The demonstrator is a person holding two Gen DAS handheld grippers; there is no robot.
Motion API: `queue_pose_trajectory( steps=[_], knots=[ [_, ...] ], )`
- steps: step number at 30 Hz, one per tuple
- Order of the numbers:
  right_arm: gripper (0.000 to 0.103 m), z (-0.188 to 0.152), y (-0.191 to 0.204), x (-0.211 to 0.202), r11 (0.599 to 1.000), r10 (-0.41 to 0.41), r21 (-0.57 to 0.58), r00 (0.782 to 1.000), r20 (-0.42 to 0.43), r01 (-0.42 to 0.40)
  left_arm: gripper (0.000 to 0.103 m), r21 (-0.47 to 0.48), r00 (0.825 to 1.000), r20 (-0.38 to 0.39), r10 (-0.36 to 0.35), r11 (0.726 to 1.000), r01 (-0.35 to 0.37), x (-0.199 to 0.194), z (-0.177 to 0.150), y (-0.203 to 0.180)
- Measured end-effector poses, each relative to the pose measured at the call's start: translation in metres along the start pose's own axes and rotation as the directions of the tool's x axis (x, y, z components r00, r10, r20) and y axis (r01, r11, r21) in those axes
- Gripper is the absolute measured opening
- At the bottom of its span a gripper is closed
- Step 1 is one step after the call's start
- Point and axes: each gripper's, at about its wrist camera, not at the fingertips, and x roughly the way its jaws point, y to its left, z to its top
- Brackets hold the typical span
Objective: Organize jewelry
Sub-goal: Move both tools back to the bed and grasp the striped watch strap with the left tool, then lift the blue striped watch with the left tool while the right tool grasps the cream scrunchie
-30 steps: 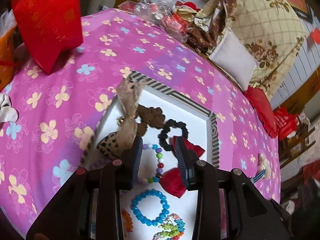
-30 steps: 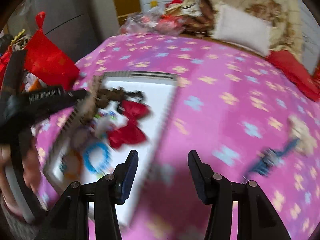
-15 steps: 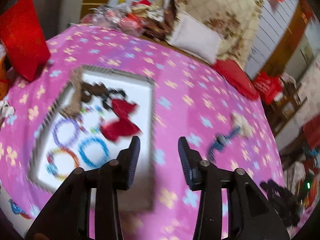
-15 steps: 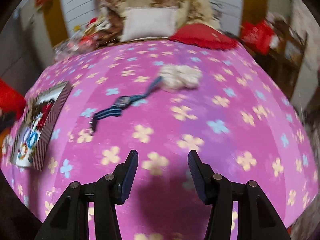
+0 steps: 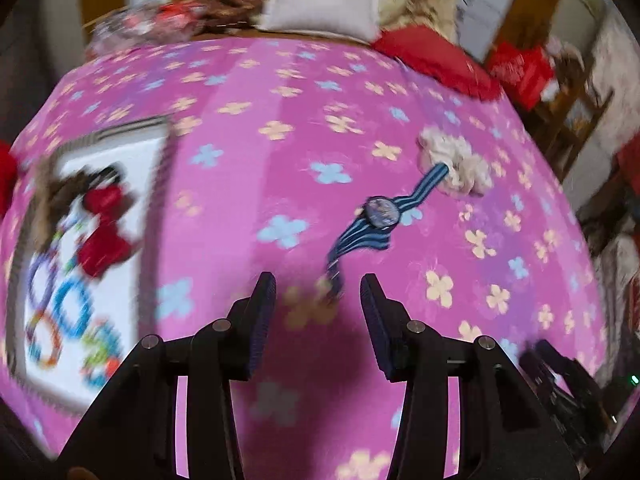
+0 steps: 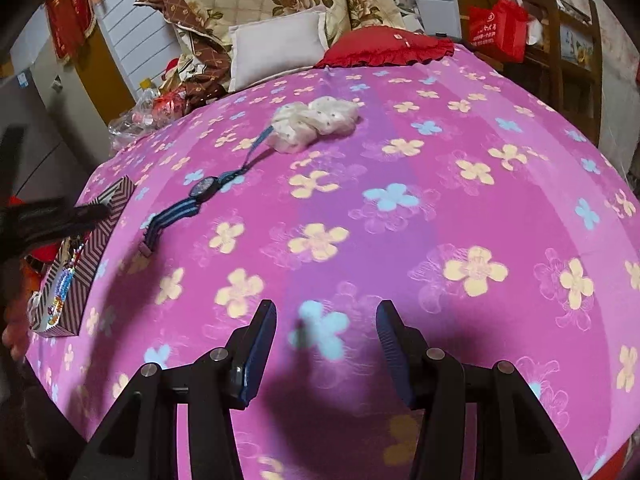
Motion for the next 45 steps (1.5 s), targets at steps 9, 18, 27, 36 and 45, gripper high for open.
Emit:
queue_pose_trajectory(
  steps=[9, 18, 27, 36, 45],
  knots=[
    [0.051, -0.001, -0.019, 0.01, 0.999, 0.026, 0.018, 1.0, -0.004, -0.026, 0.043, 0.151, 0.995, -0.096, -0.04, 0.987, 0.055, 0.098, 0.046, -0.044],
    [0.063, 0.001, -0.012, 0.015, 1.0, 0.017, -0.019, 1.0, 0.014, -0.017, 0.056, 0.222, 0.994, -0.093, -0.063, 0.971, 0.082, 0.119, 0.051, -0.058],
    [0.064, 0.001, -0.006, 0.018, 0.999, -0.016, -0.039, 1.0, 0.008, 0.017, 0.044, 0.275, 0.997, -0.078, -0.007, 0.961, 0.029, 0.122, 0.047, -0.069],
    [0.064, 0.029, 0.008, 0.009, 0.996, -0.034, -0.085, 0.999, -0.007, 0.034, 0.043, 0.209, 0.999, -0.029, -0.041, 0.977, 0.047, 0.061, 0.024, -0.045],
    [0.063, 0.112, 0.044, 0.051, 0.975, -0.133, -0.181, 0.991, 0.009, 0.132, 0.043, 0.084, 0.992, 0.079, -0.102, 0.992, 0.095, -0.018, -0.003, 0.016]
  ],
)
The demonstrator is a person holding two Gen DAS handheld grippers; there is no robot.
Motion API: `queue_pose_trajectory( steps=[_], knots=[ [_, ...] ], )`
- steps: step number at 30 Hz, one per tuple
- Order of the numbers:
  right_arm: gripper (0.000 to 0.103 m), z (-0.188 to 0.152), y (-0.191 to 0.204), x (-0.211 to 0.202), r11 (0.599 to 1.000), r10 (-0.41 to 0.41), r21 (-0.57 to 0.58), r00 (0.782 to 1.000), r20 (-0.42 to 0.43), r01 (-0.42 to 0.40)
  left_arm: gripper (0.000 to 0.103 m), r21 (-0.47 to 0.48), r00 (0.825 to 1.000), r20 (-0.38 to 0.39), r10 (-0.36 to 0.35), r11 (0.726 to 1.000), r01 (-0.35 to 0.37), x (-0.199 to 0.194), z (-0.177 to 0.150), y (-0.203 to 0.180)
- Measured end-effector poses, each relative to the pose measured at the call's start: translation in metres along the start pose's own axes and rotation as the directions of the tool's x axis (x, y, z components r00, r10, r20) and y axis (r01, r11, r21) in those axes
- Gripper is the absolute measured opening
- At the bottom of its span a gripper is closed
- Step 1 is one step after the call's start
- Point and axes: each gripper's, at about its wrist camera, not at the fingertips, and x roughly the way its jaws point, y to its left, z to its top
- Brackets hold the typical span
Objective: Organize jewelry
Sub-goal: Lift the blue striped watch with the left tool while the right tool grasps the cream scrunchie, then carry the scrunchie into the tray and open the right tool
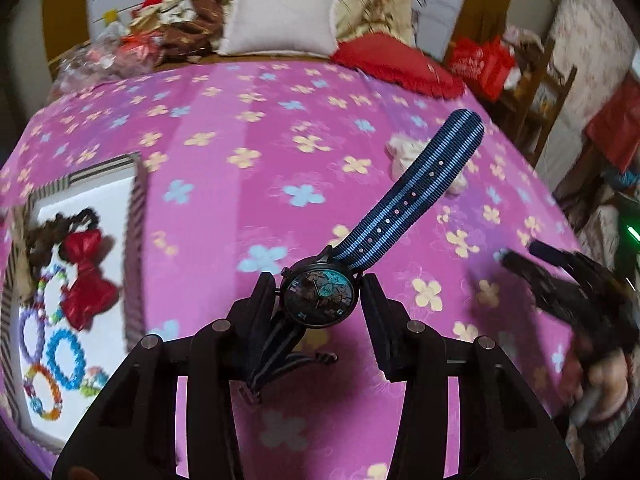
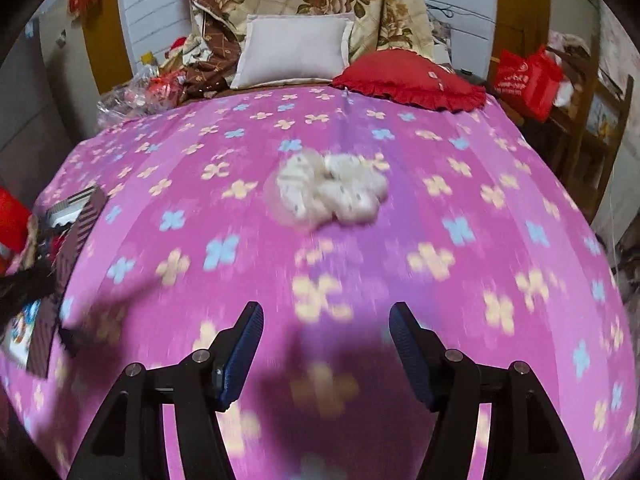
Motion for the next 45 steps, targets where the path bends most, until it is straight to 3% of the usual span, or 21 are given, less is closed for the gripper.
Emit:
queue_pose_trajectory(
  steps=[4, 8, 16, 19, 22, 24, 31, 38, 42, 45],
  knots=[
    [0.062, 0.037, 0.018, 0.028, 0.997, -0.069, -0.043, 0.997, -0.015, 0.069, 0.043, -0.038, 0.999, 0.034, -0.036, 0.999, 0.037, -0.013, -0.004, 0.027],
    [0.062, 0.069, 0.031, 0.068, 0.995, -0.091, -0.053, 0.993, -0.069, 0.088, 0.043, -0.073, 0.996, 0.068, -0.061, 0.995, 0.066, -0.021, -0.007, 0.048],
    [0.062, 0.09, 0.032, 0.129, 0.992, -0.124, 0.016, 0.978, -0.167, 0.128, 0.043, -0.168, 0.983, 0.158, -0.097, 0.978, 0.124, -0.053, -0.001, 0.093],
    [0.042, 0.09, 0.03, 0.132, 0.988, -0.147, 0.022, 0.977, -0.156, 0.153, 0.043, -0.202, 0.978, 0.193, -0.074, 0.973, 0.113, -0.068, 0.0, 0.112],
    [0.018, 0.093, 0.028, 0.13, 0.985, -0.171, 0.01, 0.972, -0.16, 0.174, 0.043, -0.255, 0.974, 0.222, -0.045, 0.961, 0.103, -0.079, 0.0, 0.135],
    [0.016, 0.095, 0.026, 0.123, 0.983, -0.177, 0.013, 0.971, -0.16, 0.181, 0.043, -0.283, 0.972, 0.232, -0.041, 0.953, 0.108, -0.081, -0.001, 0.149],
    [0.015, 0.104, 0.035, 0.077, 0.985, -0.172, 0.018, 0.98, -0.098, 0.174, 0.043, -0.367, 0.958, 0.279, -0.064, 0.915, 0.168, -0.097, -0.006, 0.184],
    [0.014, 0.114, 0.099, 0.021, 0.993, -0.099, -0.071, 0.995, -0.018, 0.097, 0.043, -0.411, 0.939, 0.31, -0.145, 0.871, 0.27, -0.109, -0.014, 0.206],
    [0.014, 0.116, 0.149, 0.001, 0.988, -0.046, -0.15, 0.999, 0.007, 0.047, 0.043, -0.401, 0.944, 0.284, -0.168, 0.873, 0.276, -0.111, -0.017, 0.206],
    [0.014, 0.117, 0.187, -0.009, 0.981, 0.01, -0.193, 1.0, 0.009, -0.008, 0.043, -0.383, 0.957, 0.211, -0.2, 0.883, 0.27, -0.102, -0.02, 0.201]
  ],
)
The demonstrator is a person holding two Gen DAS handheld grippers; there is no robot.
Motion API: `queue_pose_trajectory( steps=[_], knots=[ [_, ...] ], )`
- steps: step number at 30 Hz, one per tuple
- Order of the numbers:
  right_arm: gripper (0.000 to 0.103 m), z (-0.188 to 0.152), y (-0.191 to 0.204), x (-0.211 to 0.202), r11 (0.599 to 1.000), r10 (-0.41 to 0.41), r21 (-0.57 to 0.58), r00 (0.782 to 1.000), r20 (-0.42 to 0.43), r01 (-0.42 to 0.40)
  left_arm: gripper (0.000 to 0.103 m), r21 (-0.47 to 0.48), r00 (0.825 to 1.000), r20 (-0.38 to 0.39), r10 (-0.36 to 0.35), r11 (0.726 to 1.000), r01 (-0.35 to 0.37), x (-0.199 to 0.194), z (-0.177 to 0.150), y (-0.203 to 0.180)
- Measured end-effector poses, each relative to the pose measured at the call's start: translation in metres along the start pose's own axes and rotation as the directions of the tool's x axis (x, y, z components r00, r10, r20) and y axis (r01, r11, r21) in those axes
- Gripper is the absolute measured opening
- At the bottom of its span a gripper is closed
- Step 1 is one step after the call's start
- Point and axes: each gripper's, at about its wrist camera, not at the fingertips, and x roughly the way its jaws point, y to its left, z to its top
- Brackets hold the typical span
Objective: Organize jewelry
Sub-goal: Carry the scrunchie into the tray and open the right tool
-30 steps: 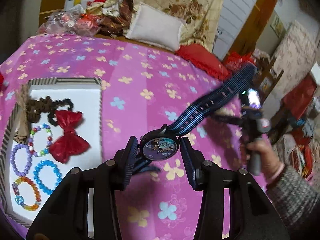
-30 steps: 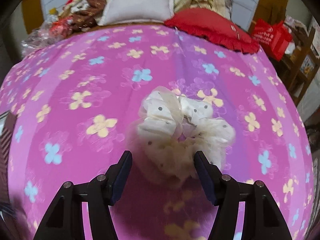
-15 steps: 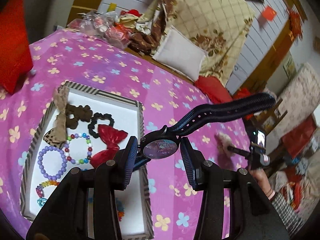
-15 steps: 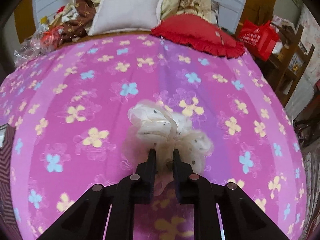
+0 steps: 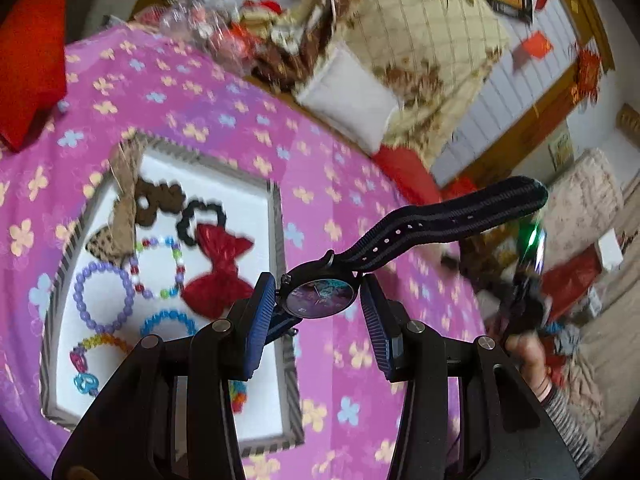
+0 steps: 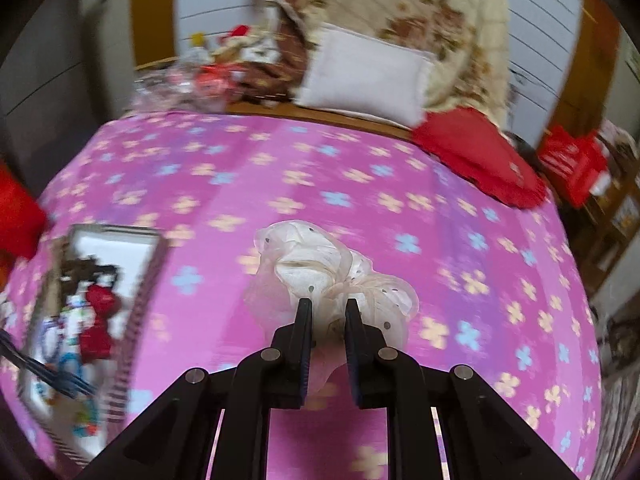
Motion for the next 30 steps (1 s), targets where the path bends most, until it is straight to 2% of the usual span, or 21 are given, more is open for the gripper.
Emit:
queue_pose_trajectory(
  steps=[6, 12, 18, 25, 28, 30],
  knots=[
    [0.014, 0.02, 0.076, -0.005, 0.989, 0.129, -0.071, 0.992, -0.006, -0.13, 0.043, 0.006, 0.99, -0.132, 0.047, 0.999, -0.047, 0.027, -0.018, 0.009],
    [0.014, 0.039, 0.151, 0.016, 0.957, 0.236, -0.16, 0.97, -0.064, -0.244, 0.043, -0.069, 0.982, -0.176, 0.069, 0.994, -0.082, 0.049, -0.023, 0.03],
    [0.014, 0.042, 0.207, 0.067, 0.918, 0.26, -0.257, 0.948, -0.183, -0.301, 0.043, -0.103, 0.977, -0.206, 0.057, 0.992, -0.079, 0.064, -0.027, 0.037],
    [0.014, 0.039, 0.221, 0.12, 0.899, 0.293, -0.235, 0.906, -0.307, -0.37, 0.043, -0.123, 0.973, -0.231, 0.018, 0.991, -0.048, 0.07, -0.028, 0.036],
    [0.014, 0.035, 0.222, 0.134, 0.9, 0.282, -0.235, 0.901, -0.33, -0.368, 0.043, -0.147, 0.972, -0.23, -0.039, 0.989, 0.005, 0.067, -0.027, 0.035],
    [0.015, 0.034, 0.22, 0.14, 0.897, 0.292, -0.22, 0.888, -0.354, -0.383, 0.043, -0.153, 0.971, -0.228, -0.072, 0.987, 0.038, 0.064, -0.026, 0.034]
  ],
)
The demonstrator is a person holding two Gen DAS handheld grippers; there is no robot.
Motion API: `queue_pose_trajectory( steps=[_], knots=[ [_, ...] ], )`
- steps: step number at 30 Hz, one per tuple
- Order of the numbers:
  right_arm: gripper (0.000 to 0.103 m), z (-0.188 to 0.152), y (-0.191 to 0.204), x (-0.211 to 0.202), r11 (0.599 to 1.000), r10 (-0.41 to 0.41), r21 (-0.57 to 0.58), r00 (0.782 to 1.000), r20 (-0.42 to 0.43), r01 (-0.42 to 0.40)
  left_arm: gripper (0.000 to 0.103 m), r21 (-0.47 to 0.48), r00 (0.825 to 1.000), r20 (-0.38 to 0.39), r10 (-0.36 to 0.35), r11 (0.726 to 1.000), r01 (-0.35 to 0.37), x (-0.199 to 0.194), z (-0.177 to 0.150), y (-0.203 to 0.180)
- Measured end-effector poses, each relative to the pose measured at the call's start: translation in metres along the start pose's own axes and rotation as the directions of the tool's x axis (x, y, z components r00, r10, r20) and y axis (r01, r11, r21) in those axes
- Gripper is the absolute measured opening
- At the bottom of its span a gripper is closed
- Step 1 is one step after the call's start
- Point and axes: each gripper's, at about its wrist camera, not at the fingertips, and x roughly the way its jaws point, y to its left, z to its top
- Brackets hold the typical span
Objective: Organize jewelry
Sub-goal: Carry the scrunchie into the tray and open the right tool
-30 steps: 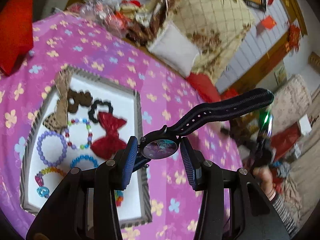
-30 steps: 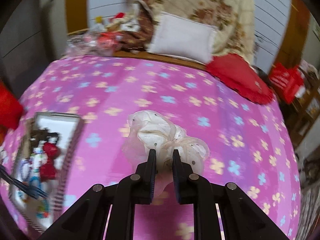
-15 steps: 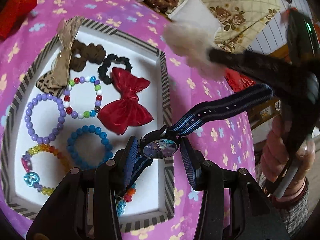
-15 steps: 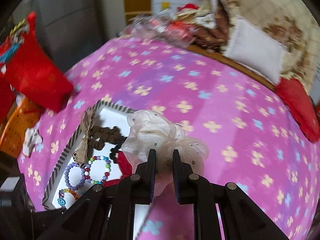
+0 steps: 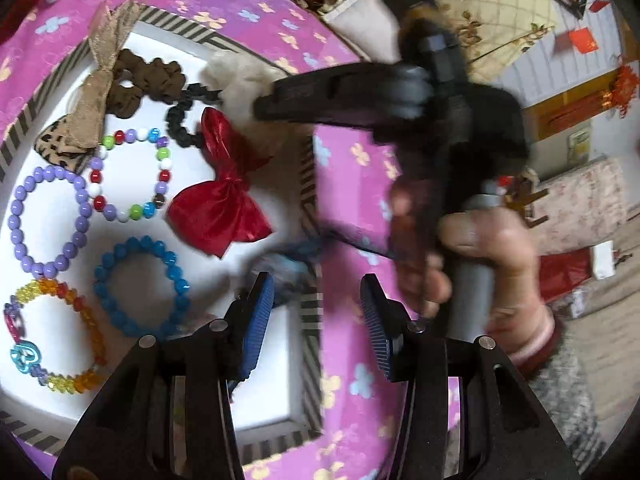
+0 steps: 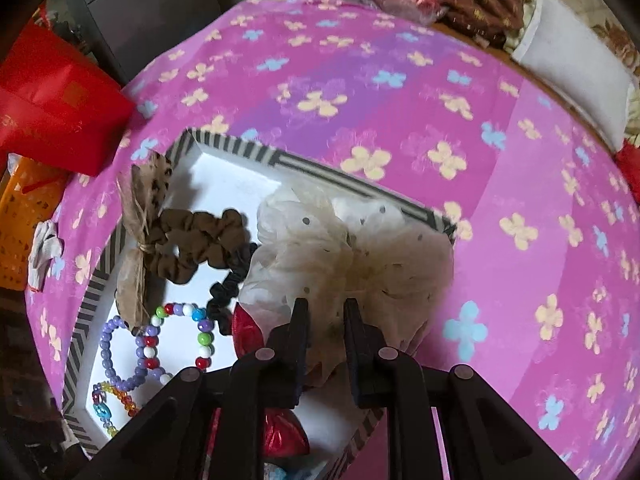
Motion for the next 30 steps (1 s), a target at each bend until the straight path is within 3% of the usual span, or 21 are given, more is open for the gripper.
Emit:
queue_pose_trajectory(
  steps=[4, 6, 9, 11, 13, 14, 17, 23, 30],
  knots=[
    [0.028, -0.001, -0.009, -0.01, 0.999, 0.019, 0.041, 1.0, 0.023, -0.02, 0.049, 0.021, 0.999, 0.018, -0.042, 0.999, 0.041, -0.013, 0.0, -0.003],
    [0.04, -0.005, -0.012, -0.025, 0.998, 0.009, 0.058, 0.998, 0.063, -0.012, 0.053, 0.022, 0.997, 0.039, -0.059, 0.998, 0.058, -0.021, 0.003, -0.004],
    [0.043, -0.015, -0.009, -0.049, 0.998, -0.046, 0.057, 0.99, 0.13, 0.039, 0.056, 0.015, 0.993, 0.096, -0.061, 0.998, 0.06, -0.039, 0.008, 0.002],
    [0.043, -0.027, -0.005, -0.061, 0.997, -0.075, 0.042, 0.985, 0.156, 0.07, 0.056, 0.003, 0.988, 0.15, -0.022, 1.0, 0.022, -0.052, 0.01, 0.008],
    [0.043, -0.044, 0.006, -0.071, 0.997, -0.081, 0.014, 0.981, 0.176, 0.079, 0.056, -0.02, 0.973, 0.222, 0.067, 0.998, -0.064, -0.067, 0.012, 0.014],
    [0.043, -0.055, 0.016, -0.074, 0.997, -0.07, -0.01, 0.981, 0.18, 0.074, 0.056, -0.044, 0.952, 0.272, 0.137, 0.99, -0.13, -0.078, 0.013, 0.018],
    [0.043, -0.081, 0.044, -0.067, 0.995, -0.047, -0.078, 0.986, 0.162, 0.06, 0.056, -0.099, 0.903, 0.349, 0.25, 0.968, -0.23, -0.097, 0.013, 0.029],
    [0.042, -0.122, 0.09, -0.039, 0.975, -0.074, -0.198, 0.988, 0.132, 0.099, 0.058, -0.164, 0.856, 0.4, 0.327, 0.944, -0.285, -0.111, 0.009, 0.045],
    [0.042, -0.147, 0.092, -0.025, 0.961, -0.151, -0.216, 0.982, 0.116, 0.173, 0.06, -0.179, 0.817, 0.437, 0.377, 0.926, -0.332, -0.117, 0.01, 0.042]
  ],
)
